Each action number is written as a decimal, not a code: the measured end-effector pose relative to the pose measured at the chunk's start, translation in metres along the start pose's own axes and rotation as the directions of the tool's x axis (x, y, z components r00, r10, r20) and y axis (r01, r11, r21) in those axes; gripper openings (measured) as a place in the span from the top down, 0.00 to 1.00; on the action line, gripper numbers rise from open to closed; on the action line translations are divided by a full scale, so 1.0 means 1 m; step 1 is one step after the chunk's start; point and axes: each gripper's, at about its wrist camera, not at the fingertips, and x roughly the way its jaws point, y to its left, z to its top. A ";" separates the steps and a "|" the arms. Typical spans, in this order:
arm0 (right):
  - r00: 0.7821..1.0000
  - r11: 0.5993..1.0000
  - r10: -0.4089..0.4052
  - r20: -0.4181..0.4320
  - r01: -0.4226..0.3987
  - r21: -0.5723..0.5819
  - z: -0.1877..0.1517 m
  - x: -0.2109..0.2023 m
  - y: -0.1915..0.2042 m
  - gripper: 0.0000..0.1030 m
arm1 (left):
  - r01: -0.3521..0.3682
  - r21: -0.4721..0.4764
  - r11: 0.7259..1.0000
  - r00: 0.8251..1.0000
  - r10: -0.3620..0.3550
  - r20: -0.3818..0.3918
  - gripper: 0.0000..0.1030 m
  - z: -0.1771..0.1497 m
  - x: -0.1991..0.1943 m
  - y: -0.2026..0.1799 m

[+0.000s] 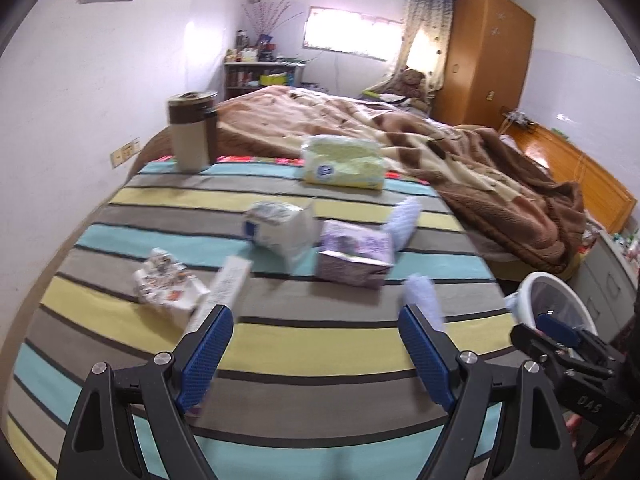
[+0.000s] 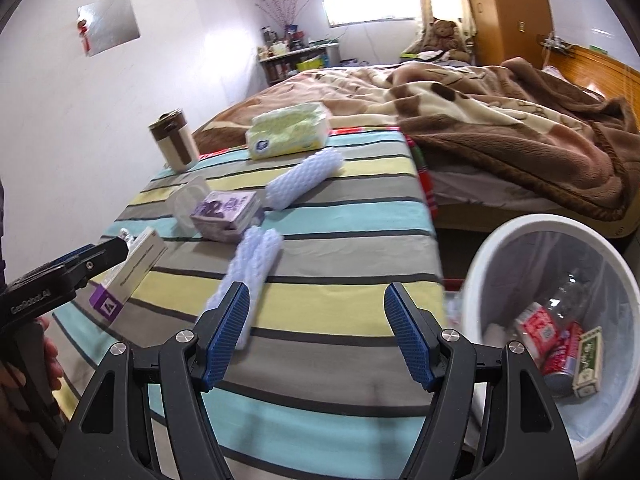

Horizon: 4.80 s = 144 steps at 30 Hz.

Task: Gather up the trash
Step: 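Move both tools back over the items on the bed, then grasp the purple-ended tube box with the left tool while the right tool grasps the white foam net, then carry the tube box and foam net over the bin and open both tools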

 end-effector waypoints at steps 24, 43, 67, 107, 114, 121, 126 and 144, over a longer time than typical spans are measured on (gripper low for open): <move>0.988 0.998 0.014 -0.154 -0.023 -0.056 0.006 0.055 0.041 0.31 | -0.087 -0.039 0.995 0.983 0.079 -0.168 0.18 -0.015 0.051 0.076; 0.985 0.995 -0.055 -0.166 0.040 -0.090 0.007 0.072 0.048 0.51 | -0.040 -0.030 0.999 0.975 0.033 -0.222 0.46 -0.009 0.073 0.070; 0.992 0.996 -0.041 -0.117 0.032 -0.078 0.005 0.058 0.048 0.76 | -0.020 -0.035 0.999 0.981 0.013 -0.195 0.75 -0.012 0.057 0.059; 0.980 0.986 -0.151 0.127 0.140 0.093 0.007 -0.058 -0.038 0.76 | 0.236 0.122 0.964 0.972 -0.233 -0.042 0.75 0.006 -0.026 -0.099; 0.970 0.976 -0.195 0.146 0.176 0.129 0.005 -0.075 -0.063 0.76 | 0.290 0.163 0.943 0.957 -0.288 -0.038 0.75 0.011 -0.027 -0.137; 0.959 0.960 -0.244 0.142 0.219 0.174 0.003 -0.082 -0.089 0.76 | 0.375 0.183 0.909 0.927 -0.369 -0.068 0.75 0.012 -0.018 -0.175; 0.954 0.949 -0.270 0.132 0.241 0.201 0.002 -0.083 -0.105 0.76 | 0.416 0.195 0.888 0.909 -0.404 -0.097 0.75 0.009 -0.008 -0.204; 0.942 0.924 -0.324 0.086 0.296 0.242 -0.008 -0.084 -0.135 0.76 | 0.469 0.239 0.850 0.883 -0.442 -0.159 0.75 -0.004 0.017 -0.270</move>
